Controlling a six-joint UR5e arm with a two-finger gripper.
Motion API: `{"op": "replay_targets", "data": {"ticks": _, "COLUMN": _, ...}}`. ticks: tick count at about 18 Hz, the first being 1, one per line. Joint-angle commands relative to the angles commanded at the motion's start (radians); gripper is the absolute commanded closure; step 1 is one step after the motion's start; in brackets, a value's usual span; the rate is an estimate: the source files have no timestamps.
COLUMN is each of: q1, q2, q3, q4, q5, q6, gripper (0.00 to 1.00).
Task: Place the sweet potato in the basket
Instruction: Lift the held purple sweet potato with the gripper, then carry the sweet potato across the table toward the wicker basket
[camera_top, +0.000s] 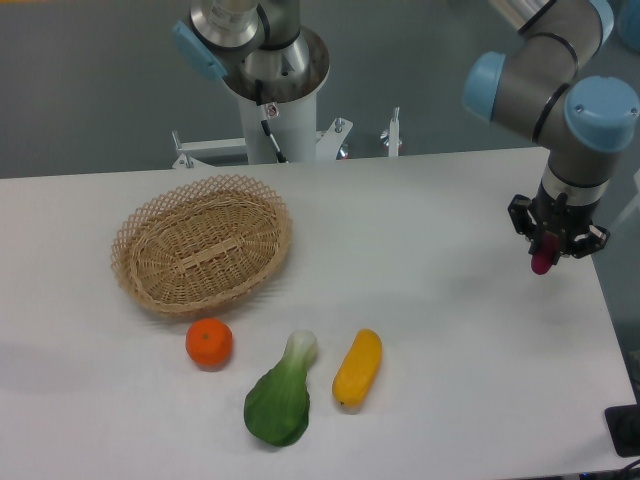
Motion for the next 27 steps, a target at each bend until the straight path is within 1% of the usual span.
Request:
{"op": "replay_targets", "data": {"ticks": 7, "q1": -0.015, "q2": 0.002, "q3": -0.002, "q4": -0.006, "q5": 0.000, "q6": -0.015, "gripper": 0.92}}
{"op": "replay_targets", "data": {"ticks": 11, "q1": -0.048, "q2": 0.003, "q3": -0.003, "q4": -0.012, "q5": 0.020, "q6": -0.031, "gripper": 0.92}}
{"op": "replay_targets", "data": {"ticks": 16, "q1": -0.116, "q2": 0.014, "q3": -0.024, "q4": -0.017, "q5": 0.025, "q6": -0.095, "gripper": 0.91}}
{"op": "replay_targets", "data": {"ticks": 18, "q1": -0.146, "q2": 0.029, "q3": -0.058, "q4": -0.012, "q5": 0.018, "q6": -0.106, "gripper": 0.92}}
{"op": "replay_targets", "data": {"ticks": 20, "q1": -0.176, "q2": 0.046, "q3": -0.112, "q4": 0.000, "q5": 0.021, "q6": -0.107, "gripper": 0.92}}
{"op": "replay_targets", "data": {"ticks": 22, "q1": -0.204, "q2": 0.087, "q3": -0.171, "q4": 0.003, "q5": 0.014, "q6": -0.106, "gripper": 0.92}}
{"op": "replay_targets", "data": {"ticks": 24, "q1": -0.254, "q2": 0.135, "q3": -0.225, "q4": 0.003, "q5": 0.014, "q6": -0.112, "gripper": 0.92}}
{"op": "replay_targets", "data": {"ticks": 25, "q1": -0.287, "q2": 0.155, "q3": -0.250, "q4": 0.003, "q5": 0.012, "q6": -0.138, "gripper": 0.92}}
{"op": "replay_targets", "data": {"ticks": 27, "q1": -0.359, "q2": 0.169, "q3": -0.268, "q4": 0.000, "q5": 0.017, "q6": -0.222, "gripper": 0.91}}
